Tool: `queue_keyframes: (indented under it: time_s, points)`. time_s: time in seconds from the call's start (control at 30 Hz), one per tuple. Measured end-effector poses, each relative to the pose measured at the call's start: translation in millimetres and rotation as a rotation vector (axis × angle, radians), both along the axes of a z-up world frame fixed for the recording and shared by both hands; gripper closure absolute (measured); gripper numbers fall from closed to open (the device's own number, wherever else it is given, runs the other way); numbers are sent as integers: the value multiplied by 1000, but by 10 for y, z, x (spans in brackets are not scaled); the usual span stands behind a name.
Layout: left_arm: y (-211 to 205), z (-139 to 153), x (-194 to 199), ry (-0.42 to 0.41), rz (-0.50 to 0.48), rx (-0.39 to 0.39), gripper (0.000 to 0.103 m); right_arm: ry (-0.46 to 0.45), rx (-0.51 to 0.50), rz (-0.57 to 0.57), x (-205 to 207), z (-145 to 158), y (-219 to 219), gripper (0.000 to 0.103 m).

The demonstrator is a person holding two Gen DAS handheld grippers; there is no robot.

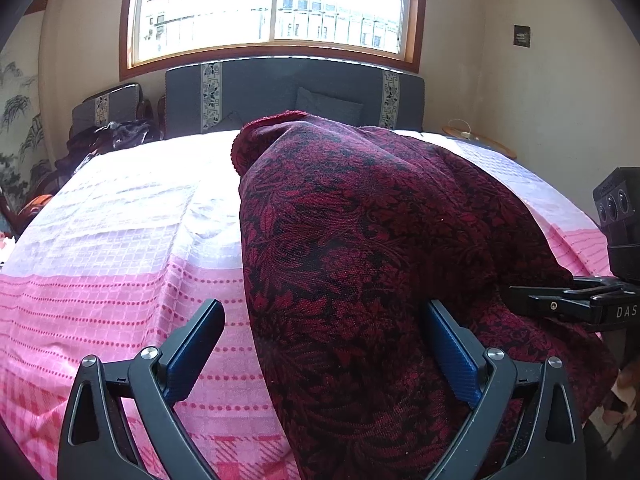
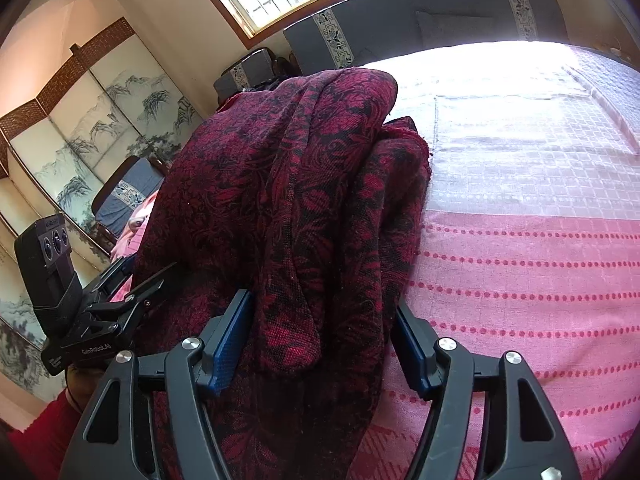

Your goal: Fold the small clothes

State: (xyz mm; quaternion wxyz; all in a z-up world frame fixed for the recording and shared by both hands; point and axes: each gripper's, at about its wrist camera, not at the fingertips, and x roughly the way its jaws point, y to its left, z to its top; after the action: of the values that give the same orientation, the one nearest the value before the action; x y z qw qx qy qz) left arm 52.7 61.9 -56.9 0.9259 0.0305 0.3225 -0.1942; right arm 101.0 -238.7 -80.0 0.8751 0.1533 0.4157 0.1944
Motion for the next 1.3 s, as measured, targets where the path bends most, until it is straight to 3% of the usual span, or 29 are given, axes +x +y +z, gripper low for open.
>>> queue_keyframes:
  time_s: [0.2,0.37,0.63,0.87,1.1,1.3]
  points:
    - [-8,46,-133,-60,58,41,3,-32,-39,-61,-266,6,7,29]
    - [-29,182,-317,-131,137,79,3,-171,-131,-84,-611,253,110,29]
    - [-23,634,-678,-288,323,100,0,-330,-146,-114,-970,642,166,20]
    - [-41,1049,-1095,-460,352,77,0,-370,-123,-117,-1101,825,123,17]
    - [-52,1361,-1203,-442,297,-23,0,-391,-103,-123,-1146,917,80,14]
    - [-116,1464,-1226,-433,279,-31,0,-417,-105,-121,-1217,991,84,10]
